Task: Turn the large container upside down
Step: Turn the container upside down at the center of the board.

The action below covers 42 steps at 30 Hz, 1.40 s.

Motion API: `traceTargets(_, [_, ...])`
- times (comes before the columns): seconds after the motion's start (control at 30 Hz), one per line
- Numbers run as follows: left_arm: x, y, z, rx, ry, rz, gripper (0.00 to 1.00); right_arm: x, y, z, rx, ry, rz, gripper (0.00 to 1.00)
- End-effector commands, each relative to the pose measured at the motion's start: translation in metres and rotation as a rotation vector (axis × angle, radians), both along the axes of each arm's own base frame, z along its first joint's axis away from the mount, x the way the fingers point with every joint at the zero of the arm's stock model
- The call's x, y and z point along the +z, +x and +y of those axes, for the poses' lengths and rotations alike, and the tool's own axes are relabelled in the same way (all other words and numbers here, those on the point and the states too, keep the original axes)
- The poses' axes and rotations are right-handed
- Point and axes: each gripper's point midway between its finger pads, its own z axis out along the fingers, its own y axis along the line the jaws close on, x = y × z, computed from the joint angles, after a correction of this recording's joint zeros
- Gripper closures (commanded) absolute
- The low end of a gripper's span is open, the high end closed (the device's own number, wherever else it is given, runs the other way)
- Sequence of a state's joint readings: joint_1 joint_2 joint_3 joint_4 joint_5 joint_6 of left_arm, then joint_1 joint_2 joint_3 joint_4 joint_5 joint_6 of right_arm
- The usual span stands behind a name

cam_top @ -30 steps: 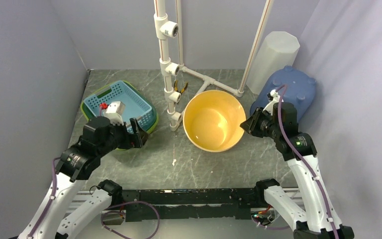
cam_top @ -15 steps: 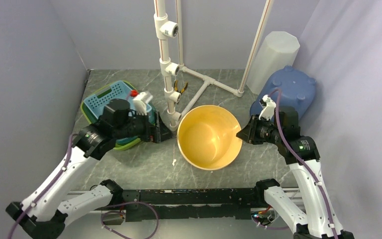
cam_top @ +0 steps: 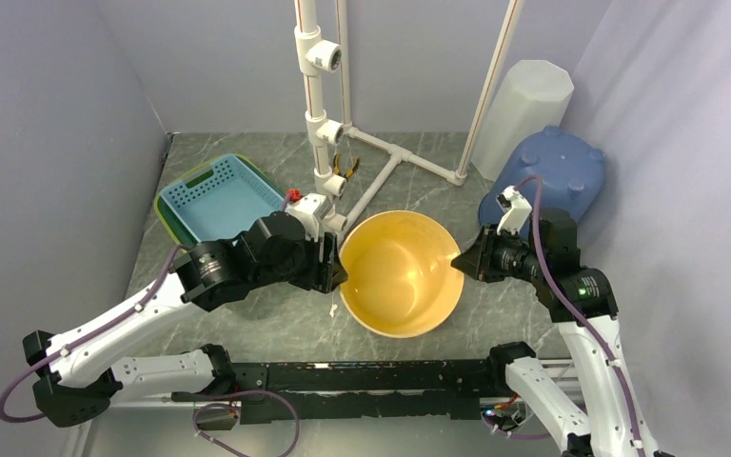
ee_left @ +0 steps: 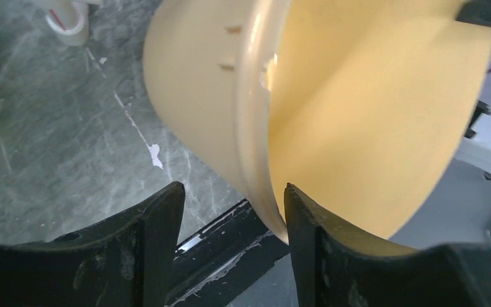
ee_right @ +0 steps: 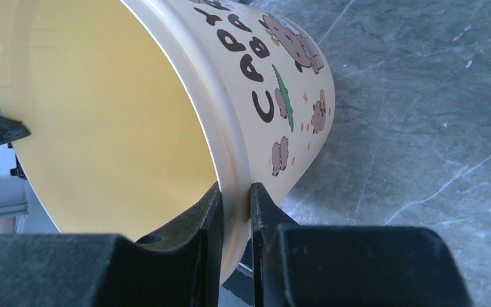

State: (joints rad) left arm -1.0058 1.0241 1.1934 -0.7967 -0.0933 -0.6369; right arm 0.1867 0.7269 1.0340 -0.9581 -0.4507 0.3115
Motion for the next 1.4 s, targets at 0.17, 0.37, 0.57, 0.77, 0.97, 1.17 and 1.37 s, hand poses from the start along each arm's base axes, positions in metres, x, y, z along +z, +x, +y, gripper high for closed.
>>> traceTargets(0.17, [-0.018,0.013,0.014,0.109,0.085,-0.014,0.6,0.052,-0.008,0.017,0.103,0.098,-0.18,1.0])
traceTargets(0.37, [-0.022,0.009,0.021,0.117,0.075,-0.023,0.82,0.054,-0.008,0.019,0.109,0.112,-0.195,0.94])
traceTargets(0.57, [-0.028,0.005,0.028,0.123,0.088,-0.005,0.96,0.055,-0.007,0.023,0.127,0.133,-0.195,0.87])
traceTargets(0.77, [-0.028,0.001,0.029,0.121,0.046,-0.013,0.97,0.06,-0.009,0.028,0.154,0.164,-0.213,0.63])
traceTargets(0.97, [-0.032,0.003,0.037,0.164,0.057,-0.005,0.97,0.059,-0.006,0.029,0.149,0.177,-0.219,0.33])
traceTargets(1.17, [-0.043,0.005,0.042,0.203,0.09,0.013,0.97,0.054,-0.007,0.038,0.197,0.215,-0.181,0.32])
traceTargets(1.37, [-0.044,0.005,0.04,0.199,0.082,0.013,0.97,0.061,-0.018,0.047,0.276,0.261,-0.183,0.34])
